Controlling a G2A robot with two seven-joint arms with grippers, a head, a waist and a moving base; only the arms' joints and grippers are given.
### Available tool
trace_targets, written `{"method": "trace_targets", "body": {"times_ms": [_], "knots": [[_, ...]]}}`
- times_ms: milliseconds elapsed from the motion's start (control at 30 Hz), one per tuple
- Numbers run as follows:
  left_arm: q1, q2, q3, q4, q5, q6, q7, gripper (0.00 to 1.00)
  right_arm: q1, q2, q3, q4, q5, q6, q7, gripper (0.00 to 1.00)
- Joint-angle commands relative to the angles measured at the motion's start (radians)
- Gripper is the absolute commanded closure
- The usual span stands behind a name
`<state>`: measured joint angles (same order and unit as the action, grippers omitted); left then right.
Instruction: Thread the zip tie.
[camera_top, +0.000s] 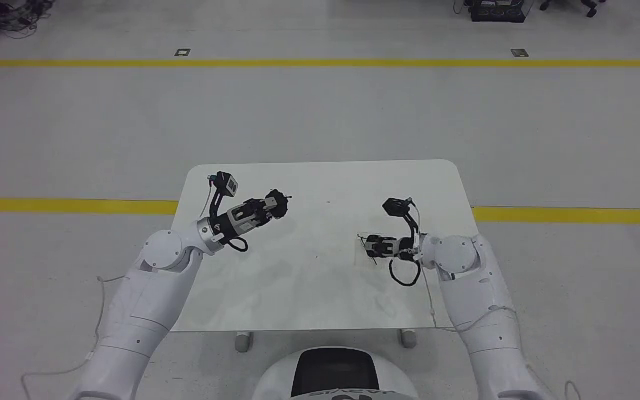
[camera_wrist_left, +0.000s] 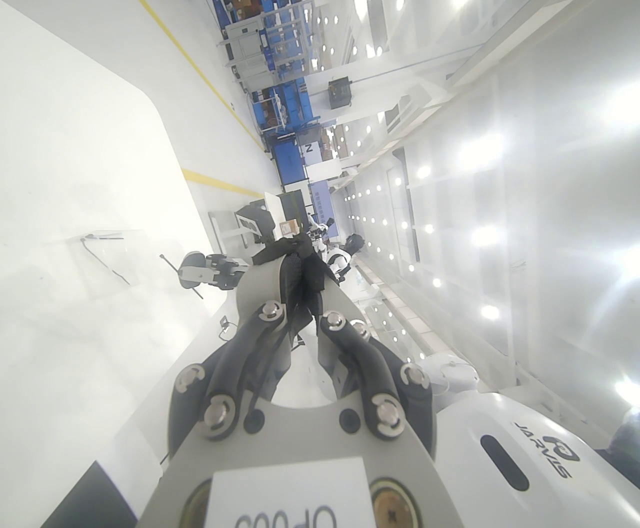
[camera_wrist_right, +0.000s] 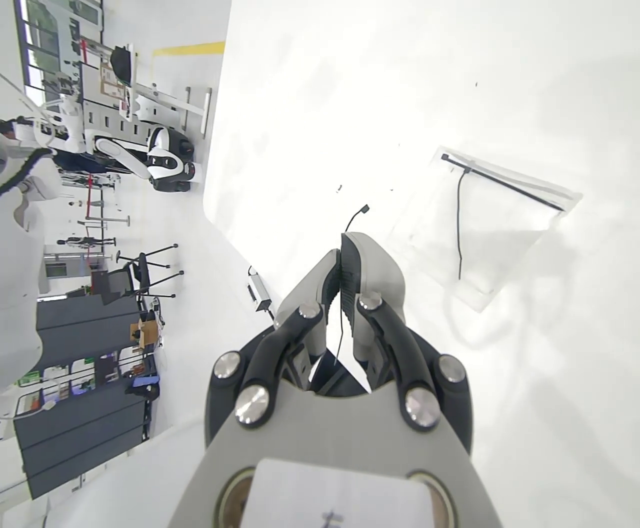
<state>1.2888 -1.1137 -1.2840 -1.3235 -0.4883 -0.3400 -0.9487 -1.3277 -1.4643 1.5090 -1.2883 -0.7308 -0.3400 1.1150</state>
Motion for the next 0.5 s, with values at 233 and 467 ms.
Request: {"method": "trace_targets", "body": {"times_ms": [233, 467], "knots": [[0.0, 0.0, 0.0, 0.0, 0.0, 0.0, 0.0, 1.0, -0.148, 0.043, -0.012, -0.201, 0.283, 0.0, -0.154, 1.0], [0.0, 0.0, 0.0, 0.0, 0.0, 0.0, 0.0, 1.0, -0.263, 0.129, -0.061, -0.344, 0.363, 0.0, -0.35, 1.0]]}}
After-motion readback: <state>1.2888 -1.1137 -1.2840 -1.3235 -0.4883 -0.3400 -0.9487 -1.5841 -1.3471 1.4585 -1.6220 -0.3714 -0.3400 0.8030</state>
